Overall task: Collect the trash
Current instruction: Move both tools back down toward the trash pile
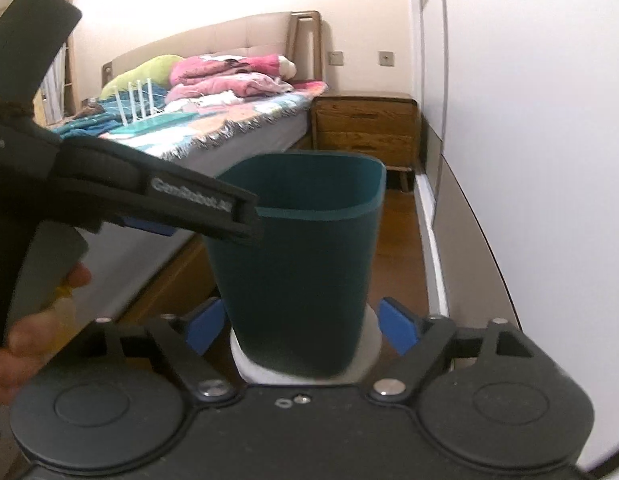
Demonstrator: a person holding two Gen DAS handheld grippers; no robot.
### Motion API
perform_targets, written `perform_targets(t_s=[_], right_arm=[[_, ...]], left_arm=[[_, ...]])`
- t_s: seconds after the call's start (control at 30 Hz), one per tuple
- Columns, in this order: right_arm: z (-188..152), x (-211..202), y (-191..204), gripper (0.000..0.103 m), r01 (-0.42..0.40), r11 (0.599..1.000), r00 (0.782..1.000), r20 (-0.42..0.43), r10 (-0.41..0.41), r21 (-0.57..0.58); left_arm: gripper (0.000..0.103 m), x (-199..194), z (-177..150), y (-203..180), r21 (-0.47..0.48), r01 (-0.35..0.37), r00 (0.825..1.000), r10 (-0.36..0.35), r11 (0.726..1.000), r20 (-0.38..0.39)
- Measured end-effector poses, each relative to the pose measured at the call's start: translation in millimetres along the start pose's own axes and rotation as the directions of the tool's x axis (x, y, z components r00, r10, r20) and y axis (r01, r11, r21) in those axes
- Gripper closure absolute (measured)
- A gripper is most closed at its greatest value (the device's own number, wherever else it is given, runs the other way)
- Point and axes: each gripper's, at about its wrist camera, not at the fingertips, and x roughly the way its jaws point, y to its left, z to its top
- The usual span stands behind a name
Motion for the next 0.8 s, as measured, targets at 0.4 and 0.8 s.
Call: perform_targets(t_s=[0.4, 0.8], right_arm=[[-131.9, -20.4, -4.7, 0.000, -0.021, 0.999, 0.987, -0.156, 0.027, 0.036], [-294.0, -16.4, -10.1, 0.000, -0.017, 1.000, 0.895, -0.446, 0.010, -0.013]], left_arm=[[0.024, 17.8, -130.5, 3.6, 0.019, -0.007, 0.987, 0.010, 1.000, -0.161], [0.024, 72.4, -293.3, -11.3, 0.168, 0.042, 0.861, 0.050, 0.985, -0.506]])
